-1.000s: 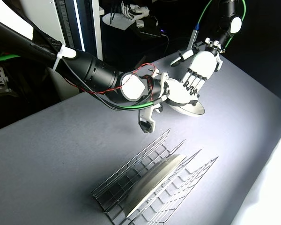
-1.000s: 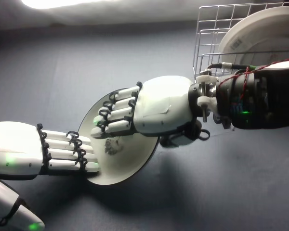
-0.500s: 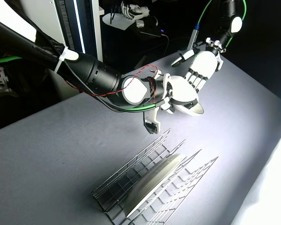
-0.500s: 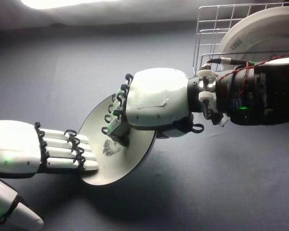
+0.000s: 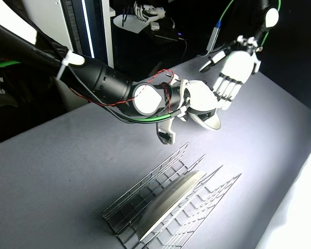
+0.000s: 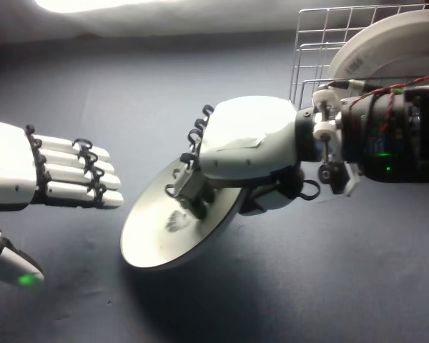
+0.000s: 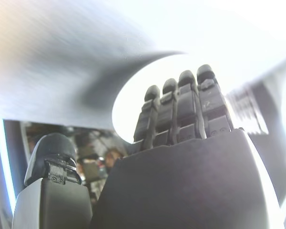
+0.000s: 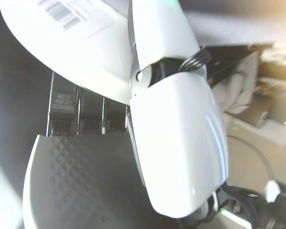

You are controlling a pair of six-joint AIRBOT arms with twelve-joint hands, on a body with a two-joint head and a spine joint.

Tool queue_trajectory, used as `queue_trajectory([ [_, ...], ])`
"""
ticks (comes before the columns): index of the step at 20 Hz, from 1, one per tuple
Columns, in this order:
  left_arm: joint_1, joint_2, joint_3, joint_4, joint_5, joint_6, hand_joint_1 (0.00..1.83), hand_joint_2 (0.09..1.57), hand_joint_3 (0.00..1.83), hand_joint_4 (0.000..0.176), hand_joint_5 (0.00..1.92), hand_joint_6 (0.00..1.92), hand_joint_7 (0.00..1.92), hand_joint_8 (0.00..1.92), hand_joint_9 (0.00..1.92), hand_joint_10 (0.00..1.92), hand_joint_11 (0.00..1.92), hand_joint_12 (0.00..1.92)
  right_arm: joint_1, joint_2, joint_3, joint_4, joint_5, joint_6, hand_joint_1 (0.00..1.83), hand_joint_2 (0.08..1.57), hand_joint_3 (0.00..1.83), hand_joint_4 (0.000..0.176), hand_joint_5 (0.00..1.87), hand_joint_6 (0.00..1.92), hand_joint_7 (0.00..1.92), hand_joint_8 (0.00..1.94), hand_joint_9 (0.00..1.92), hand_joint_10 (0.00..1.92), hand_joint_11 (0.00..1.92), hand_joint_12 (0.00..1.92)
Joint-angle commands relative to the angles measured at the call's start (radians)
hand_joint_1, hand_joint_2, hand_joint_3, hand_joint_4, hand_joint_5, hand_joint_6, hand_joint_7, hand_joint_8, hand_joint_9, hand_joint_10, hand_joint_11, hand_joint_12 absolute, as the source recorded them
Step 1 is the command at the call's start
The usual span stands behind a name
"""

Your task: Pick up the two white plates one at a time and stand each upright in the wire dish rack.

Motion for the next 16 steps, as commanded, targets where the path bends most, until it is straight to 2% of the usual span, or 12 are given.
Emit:
queue_trajectory([
  [1,-0.017,0.017,-0.010,-0.053,-0.061,-0.011,0.00,1.12,0.01,0.000,0.00,0.00,0.00,0.00,0.00,0.00,0.00,0.00,0.016,0.017,-0.019,0.055,0.061,0.001,1.50,1.07,0.00,0.000,0.96,0.86,0.99,0.88,1.02,0.93,0.93,1.42],
  [2,-0.026,0.027,-0.017,-0.053,-0.062,-0.016,0.00,1.11,0.01,0.000,0.01,0.01,0.00,0.00,0.00,0.00,0.00,0.00,0.022,0.031,-0.036,0.072,0.061,0.001,1.41,1.08,0.00,0.000,0.98,0.87,1.01,0.94,1.03,1.02,0.94,1.23],
  [3,-0.036,0.042,-0.028,-0.053,-0.065,-0.026,0.00,1.11,0.00,0.000,0.02,0.01,0.00,0.00,0.00,0.00,0.00,0.00,0.034,0.054,-0.061,0.098,0.065,0.001,1.48,1.07,0.00,0.000,0.97,0.83,1.01,0.90,1.03,0.94,0.92,1.39],
  [4,-0.045,0.055,-0.035,-0.052,-0.068,-0.030,0.00,1.11,0.00,0.000,0.03,0.01,0.01,0.00,0.00,0.00,0.00,0.00,0.040,0.067,-0.077,0.120,0.068,0.001,1.50,1.07,0.00,0.000,0.98,0.81,1.02,0.87,1.04,0.91,0.92,1.42],
  [5,-0.055,0.069,-0.040,-0.052,-0.073,-0.038,0.00,1.11,0.00,0.000,0.03,0.01,0.01,0.00,0.00,0.00,0.00,0.00,0.050,0.087,-0.100,0.155,0.069,0.001,1.41,1.07,0.00,0.000,0.98,0.87,1.03,0.89,1.05,0.99,0.93,1.22],
  [6,-0.068,0.082,-0.042,-0.052,-0.075,-0.047,0.00,1.11,0.00,0.000,0.03,0.01,0.02,0.01,0.00,0.00,0.00,0.00,0.055,0.104,-0.120,0.192,0.076,0.001,1.39,1.09,0.00,0.000,0.95,0.93,0.99,0.97,1.03,1.05,0.94,1.17],
  [7,-0.081,0.092,-0.039,-0.052,-0.075,-0.062,0.00,1.10,0.00,0.000,0.03,0.01,0.02,0.01,0.00,0.00,0.00,0.00,0.060,0.119,-0.136,0.220,0.082,0.001,1.47,1.08,0.00,0.000,0.94,0.90,0.96,0.96,1.01,0.99,0.92,1.38],
  [8,-0.099,0.104,-0.035,-0.051,-0.076,-0.081,0.00,1.11,0.00,0.000,0.05,0.01,0.03,0.01,0.01,0.00,0.00,0.00,0.063,0.137,-0.155,0.248,0.093,0.001,1.49,1.08,0.00,0.000,0.94,0.89,0.96,0.94,1.01,0.98,0.91,1.43],
  [13,-0.132,0.130,-0.010,-0.043,-0.080,-0.127,0.00,1.11,0.00,0.000,0.00,0.00,0.00,0.00,0.00,0.00,0.00,0.00,0.072,0.207,-0.214,0.381,0.109,0.001,1.50,1.08,0.00,0.000,0.93,0.92,0.97,0.95,1.01,0.93,0.94,1.41],
  [14,-0.136,0.132,-0.009,-0.043,-0.081,-0.133,0.00,1.11,0.00,0.000,0.02,0.01,0.00,0.00,0.00,0.00,0.00,0.00,0.073,0.219,-0.224,0.399,0.109,0.001,1.41,1.09,0.00,0.000,0.93,0.98,1.01,0.95,1.02,0.99,0.97,1.22],
  [15,-0.138,0.134,-0.009,-0.043,-0.084,-0.134,0.00,1.13,0.01,0.000,0.02,0.00,0.00,0.00,0.00,0.00,0.00,0.00,0.075,0.229,-0.231,0.414,0.109,0.001,1.48,1.09,0.00,0.000,0.90,0.97,0.94,1.03,0.98,0.98,0.93,1.40],
  [16,-0.140,0.137,-0.009,-0.042,-0.085,-0.139,0.00,1.13,0.01,0.000,0.02,0.01,0.01,0.00,0.00,0.00,0.00,0.00,0.082,0.242,-0.242,0.442,0.109,0.001,1.49,1.09,0.00,0.000,0.90,0.96,0.91,1.03,0.98,0.98,0.93,1.44],
])
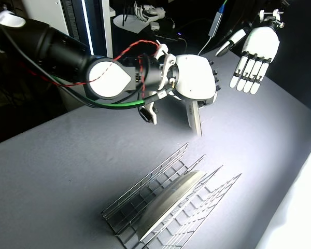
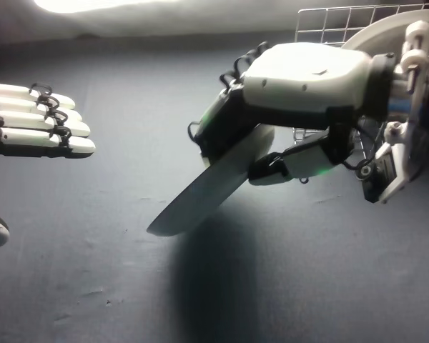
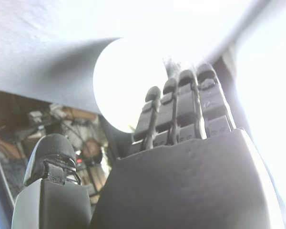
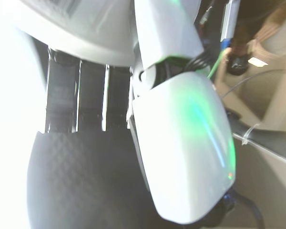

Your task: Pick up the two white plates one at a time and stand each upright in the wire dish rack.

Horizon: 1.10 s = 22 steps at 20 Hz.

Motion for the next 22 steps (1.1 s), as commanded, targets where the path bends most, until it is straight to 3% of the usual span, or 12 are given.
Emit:
queue_trajectory([
  [1,-0.017,0.013,0.008,-0.074,-0.040,-0.007,0.00,1.12,0.01,0.000,0.02,0.01,0.02,0.01,0.01,0.00,0.00,0.00,0.028,0.009,-0.014,0.075,0.136,0.006,1.49,1.10,0.00,0.000,0.92,0.95,0.90,1.04,0.97,0.99,0.93,1.45],
  [3,-0.022,0.011,0.013,-0.074,-0.040,-0.015,0.00,1.12,0.00,0.000,0.02,0.01,0.00,0.00,0.00,0.00,0.00,0.00,0.046,0.025,-0.029,0.138,0.134,0.009,1.49,1.08,0.00,0.000,0.94,0.92,0.96,0.94,0.99,0.97,0.94,1.42],
  [6,-0.033,0.004,0.022,-0.068,-0.041,-0.028,0.00,1.11,0.00,0.000,0.00,0.00,0.00,0.00,0.00,0.00,0.00,0.00,0.059,0.047,-0.051,0.249,0.134,0.011,1.49,1.11,0.00,0.000,0.89,1.02,0.89,1.02,0.93,1.05,0.91,1.47],
  [17,-0.036,-0.012,0.033,-0.052,-0.040,-0.039,0.00,1.10,0.00,0.000,0.01,0.00,0.00,0.00,0.00,0.00,0.00,0.00,0.090,0.139,-0.115,0.661,0.133,0.018,1.49,1.09,0.00,0.000,0.92,0.94,0.92,1.03,0.97,0.97,0.94,1.44],
  [22,-0.033,-0.035,0.056,-0.052,-0.049,-0.042,0.00,1.10,0.00,0.000,0.01,0.00,0.00,0.00,0.00,0.00,0.00,0.00,0.096,0.159,-0.111,0.751,0.138,0.018,1.49,1.10,0.00,0.000,0.92,0.97,0.92,1.03,0.95,0.99,0.92,1.46],
])
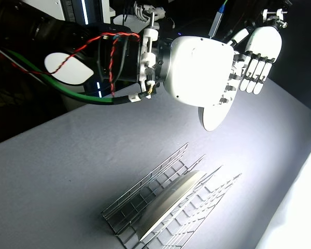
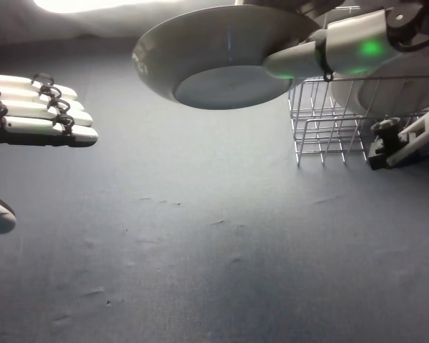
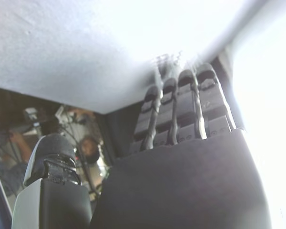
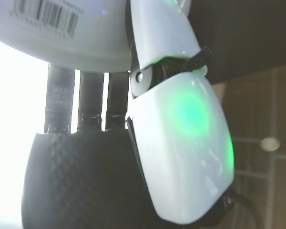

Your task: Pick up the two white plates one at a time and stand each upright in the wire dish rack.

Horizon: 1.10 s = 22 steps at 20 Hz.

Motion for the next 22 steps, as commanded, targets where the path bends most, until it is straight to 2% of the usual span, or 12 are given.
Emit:
queue_trajectory([
  [1,-0.010,0.002,0.008,-0.069,-0.044,-0.005,0.00,1.10,0.00,0.000,0.00,0.00,0.00,0.00,0.00,0.00,0.00,0.00,0.021,0.006,0.003,0.024,0.152,0.021,1.49,1.10,0.00,0.000,0.92,0.94,0.92,1.05,0.95,0.99,0.91,1.47],
  [5,-0.009,-0.008,0.021,-0.067,-0.048,-0.005,0.00,1.11,0.00,0.000,0.01,0.00,0.00,0.00,0.00,0.00,0.00,0.00,0.016,0.028,0.008,0.034,0.140,0.021,1.49,1.10,0.00,0.000,0.92,0.90,0.90,1.11,0.96,0.98,0.91,1.47],
  [6,-0.009,-0.011,0.026,-0.067,-0.050,-0.005,0.00,1.11,0.00,0.000,0.00,0.00,0.00,0.00,0.00,0.00,0.00,0.00,0.014,0.035,0.008,0.035,0.140,0.021,1.40,1.11,0.00,0.000,0.92,0.98,0.94,1.08,0.98,1.07,0.92,1.30],
  [7,-0.009,-0.012,0.029,-0.067,-0.050,-0.005,0.00,1.11,0.00,0.000,0.00,0.00,0.00,0.00,0.00,0.00,0.00,0.00,0.010,0.040,0.008,0.035,0.140,0.020,1.40,1.11,0.00,0.000,0.92,0.98,0.94,1.08,0.98,1.07,0.92,1.30],
  [8,-0.009,-0.012,0.030,-0.067,-0.050,-0.005,0.00,1.10,0.00,0.000,0.01,0.00,0.00,0.00,0.00,0.00,0.00,0.00,0.003,0.048,0.008,0.034,0.139,0.020,1.49,1.09,0.00,0.000,0.93,0.94,0.93,1.02,0.96,0.98,0.93,1.44],
  [10,-0.009,-0.010,0.026,-0.067,-0.050,-0.005,0.00,1.09,0.00,0.000,0.01,0.00,0.00,0.00,0.00,0.00,0.00,0.00,-0.011,0.064,0.008,0.034,0.138,0.020,1.49,1.10,0.00,0.000,0.91,0.92,0.93,1.07,0.96,0.96,0.91,1.47],
  [16,-0.014,-0.009,0.016,-0.067,-0.057,-0.006,0.00,1.11,0.00,0.000,0.00,0.00,0.00,0.00,0.00,0.00,0.00,0.00,-0.063,0.103,0.016,0.034,0.149,0.018,1.49,1.09,0.00,0.000,0.93,0.93,0.94,1.02,0.96,0.95,0.93,1.44],
  [22,-0.021,-0.013,0.000,-0.066,-0.066,-0.012,0.00,1.09,0.00,0.000,0.01,0.00,0.00,0.00,0.00,0.00,0.00,0.00,-0.093,0.110,0.074,0.034,0.151,0.016,1.49,1.10,0.00,0.000,0.93,0.99,0.92,0.99,0.94,0.99,0.92,1.44],
])
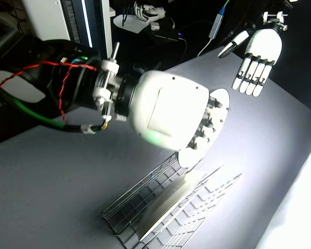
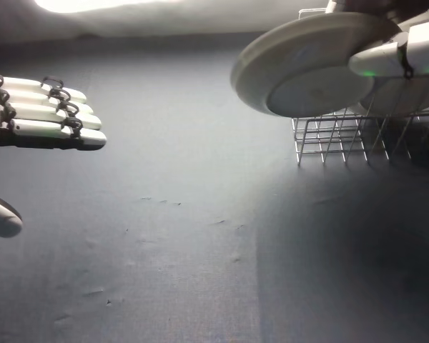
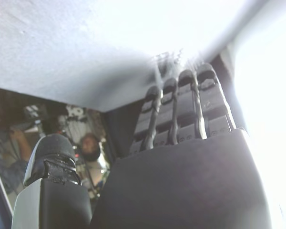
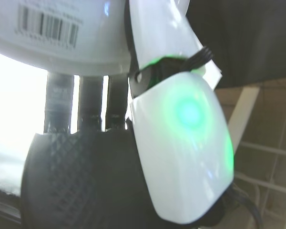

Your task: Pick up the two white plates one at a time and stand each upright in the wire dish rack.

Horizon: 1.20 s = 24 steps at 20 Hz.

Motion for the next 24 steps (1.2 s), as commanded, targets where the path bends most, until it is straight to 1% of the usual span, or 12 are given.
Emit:
queue_trajectory([
  [1,-0.014,0.002,-0.005,-0.072,-0.043,-0.005,0.00,1.10,0.00,0.000,0.01,0.00,0.00,0.00,0.00,0.00,0.00,0.00,0.007,0.008,0.007,0.016,0.151,0.016,1.40,1.10,0.00,0.000,0.95,1.03,0.93,1.03,0.97,1.05,0.94,1.26],
  [2,-0.017,0.002,-0.009,-0.069,-0.042,-0.005,0.00,1.10,0.00,0.000,0.01,0.00,0.00,0.00,0.00,0.00,0.00,0.00,-0.004,0.008,0.015,0.005,0.152,0.014,1.47,1.10,0.00,0.000,0.94,1.01,0.91,1.02,0.95,1.00,0.93,1.39],
  [5,-0.019,0.003,-0.010,-0.063,-0.040,-0.005,0.00,1.11,0.00,0.000,0.01,0.01,0.00,0.00,0.00,0.00,0.00,0.00,-0.051,0.008,0.041,-0.017,0.172,0.011,1.37,1.12,0.00,0.000,0.95,1.05,0.89,1.06,0.94,1.12,0.91,1.19],
  [6,-0.019,0.001,-0.007,-0.063,-0.040,-0.005,0.00,1.11,0.00,0.000,0.03,0.01,0.00,0.00,0.00,0.00,0.00,0.00,-0.068,0.008,0.051,-0.029,0.180,0.009,1.47,1.11,0.00,0.000,0.93,1.03,0.91,1.01,0.93,1.03,0.89,1.41],
  [8,-0.019,-0.001,-0.006,-0.063,-0.040,-0.005,0.00,1.11,0.00,0.000,0.04,0.02,0.00,0.00,0.00,0.00,0.00,0.00,-0.100,0.008,0.067,-0.059,0.193,0.005,1.49,1.11,0.00,0.000,0.92,1.03,0.90,1.01,0.91,1.03,0.88,1.48],
  [13,-0.019,-0.005,-0.007,-0.060,-0.039,-0.005,0.00,1.10,0.00,0.000,0.03,0.01,0.00,0.00,0.00,0.00,0.00,0.00,-0.148,0.008,0.093,-0.138,0.201,-0.016,1.49,1.10,0.00,0.000,0.92,1.06,0.92,0.97,0.93,1.00,0.90,1.44],
  [14,-0.019,-0.005,-0.008,-0.059,-0.039,-0.005,0.00,1.10,0.00,0.000,0.01,0.00,0.00,0.00,0.00,0.00,0.00,0.00,-0.155,0.008,0.097,-0.151,0.201,-0.021,1.40,1.12,0.00,0.000,0.93,1.09,0.91,1.01,0.94,1.09,0.90,1.27],
  [15,-0.019,-0.005,-0.008,-0.059,-0.039,-0.005,0.00,1.10,0.00,0.000,0.00,0.00,0.00,0.00,0.00,0.00,0.00,0.00,-0.158,0.008,0.099,-0.158,0.201,-0.023,1.47,1.11,0.00,0.000,0.92,1.07,0.90,0.98,0.93,1.03,0.90,1.40],
  [21,-0.018,-0.007,-0.011,-0.055,-0.039,-0.005,0.00,1.11,0.00,0.000,0.00,0.00,0.00,0.00,0.00,0.00,0.00,0.00,-0.157,0.007,0.106,-0.271,0.210,-0.035,1.36,1.17,0.00,0.000,0.75,1.32,0.87,1.08,0.85,1.29,0.74,1.17],
  [22,-0.016,-0.008,-0.012,-0.053,-0.039,-0.005,0.00,1.11,0.00,0.000,0.00,0.00,0.00,0.00,0.00,0.00,0.00,0.00,-0.149,0.006,0.106,-0.293,0.214,-0.035,1.23,1.18,0.00,0.000,0.76,1.33,0.92,1.06,0.80,0.78,0.70,1.14],
  [23,-0.016,-0.008,-0.012,-0.053,-0.039,-0.005,0.00,1.11,0.00,0.000,0.00,0.00,0.00,0.00,0.00,0.00,0.00,0.00,-0.143,0.006,0.105,-0.302,0.215,-0.035,1.29,1.08,0.00,0.000,0.70,0.66,0.83,0.54,0.80,0.51,0.64,1.09],
  [24,-0.014,-0.008,-0.012,-0.052,-0.039,-0.005,0.00,1.11,0.00,0.000,0.00,0.00,0.00,0.00,0.00,0.00,0.00,0.00,-0.126,0.006,0.104,-0.334,0.216,-0.035,1.30,1.05,0.00,0.000,0.77,0.34,0.90,0.24,0.86,0.32,0.64,1.05],
])
